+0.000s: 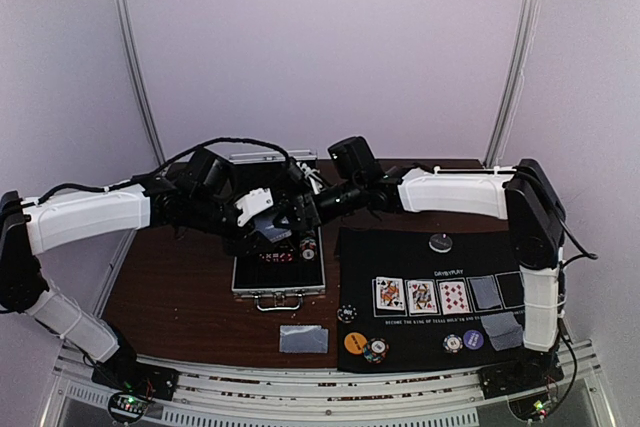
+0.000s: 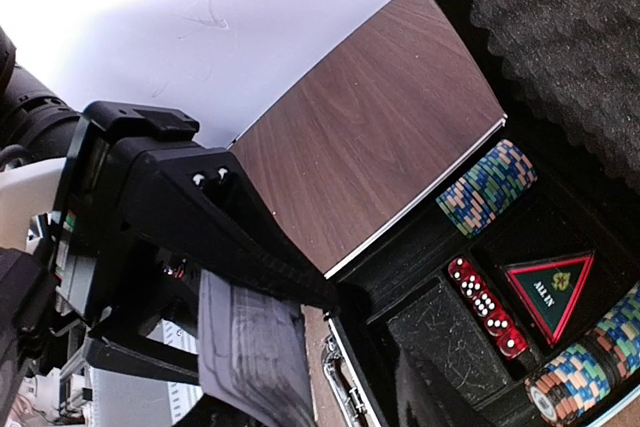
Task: Distribute texas hold em gaming equipment
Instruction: Pick up the poker card from the face-down deck piles.
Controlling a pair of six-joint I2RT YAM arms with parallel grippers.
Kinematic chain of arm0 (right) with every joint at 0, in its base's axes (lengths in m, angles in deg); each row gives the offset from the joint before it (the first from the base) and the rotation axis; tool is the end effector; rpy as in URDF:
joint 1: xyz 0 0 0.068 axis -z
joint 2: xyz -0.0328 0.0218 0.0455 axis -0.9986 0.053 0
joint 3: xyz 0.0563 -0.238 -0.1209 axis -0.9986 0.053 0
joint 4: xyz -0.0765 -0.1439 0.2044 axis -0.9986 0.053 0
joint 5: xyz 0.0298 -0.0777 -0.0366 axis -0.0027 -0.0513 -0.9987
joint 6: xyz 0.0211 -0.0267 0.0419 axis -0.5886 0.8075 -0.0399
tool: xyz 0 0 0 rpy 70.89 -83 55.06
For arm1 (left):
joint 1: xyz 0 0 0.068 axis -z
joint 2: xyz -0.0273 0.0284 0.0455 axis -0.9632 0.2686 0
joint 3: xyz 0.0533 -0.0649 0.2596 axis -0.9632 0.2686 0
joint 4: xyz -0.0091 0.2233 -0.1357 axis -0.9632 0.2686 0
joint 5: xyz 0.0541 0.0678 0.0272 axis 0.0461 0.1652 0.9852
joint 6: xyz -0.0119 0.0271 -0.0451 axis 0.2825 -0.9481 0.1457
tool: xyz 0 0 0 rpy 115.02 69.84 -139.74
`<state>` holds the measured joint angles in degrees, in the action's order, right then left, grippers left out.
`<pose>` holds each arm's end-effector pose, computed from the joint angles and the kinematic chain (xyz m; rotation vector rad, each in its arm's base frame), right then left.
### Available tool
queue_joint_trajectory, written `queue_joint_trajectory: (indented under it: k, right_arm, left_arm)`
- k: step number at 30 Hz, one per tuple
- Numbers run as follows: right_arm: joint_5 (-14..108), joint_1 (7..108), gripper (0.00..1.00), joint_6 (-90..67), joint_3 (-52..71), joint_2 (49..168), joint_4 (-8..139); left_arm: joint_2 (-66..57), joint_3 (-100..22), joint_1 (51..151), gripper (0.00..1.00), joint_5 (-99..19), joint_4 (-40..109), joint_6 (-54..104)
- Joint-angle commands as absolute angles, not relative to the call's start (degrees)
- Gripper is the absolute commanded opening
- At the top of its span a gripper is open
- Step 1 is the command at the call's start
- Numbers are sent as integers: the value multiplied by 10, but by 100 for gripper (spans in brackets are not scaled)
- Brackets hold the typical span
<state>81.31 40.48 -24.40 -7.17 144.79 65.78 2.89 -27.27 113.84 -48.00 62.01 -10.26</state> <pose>0.3125 0.3638 0.2516 -1.0064 1.9837 1.4326 0.2314 -0.2031 0.2596 1.3675 1.9831 -0.4692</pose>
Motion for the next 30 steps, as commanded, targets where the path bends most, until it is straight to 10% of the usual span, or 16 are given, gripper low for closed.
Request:
queue_joint_trajectory:
  k: [1,9,18,30]
  right_arm:
    - [772,418,45,-224,-69,1415,699]
    - [782,418,37,-215,-79,1405,729]
    - [778,417,2,-199,-92,1384,772]
    - [751,419,0,-166,-114,1364,844]
  left_arm:
    - [13,-271,1138,49,-486,593,-108]
    - [16,-271,1138,49,-476,595,-108]
    - [23,-271,1138,49,-459,595,-107]
    - [31,-271,1138,49,-445,599,-103]
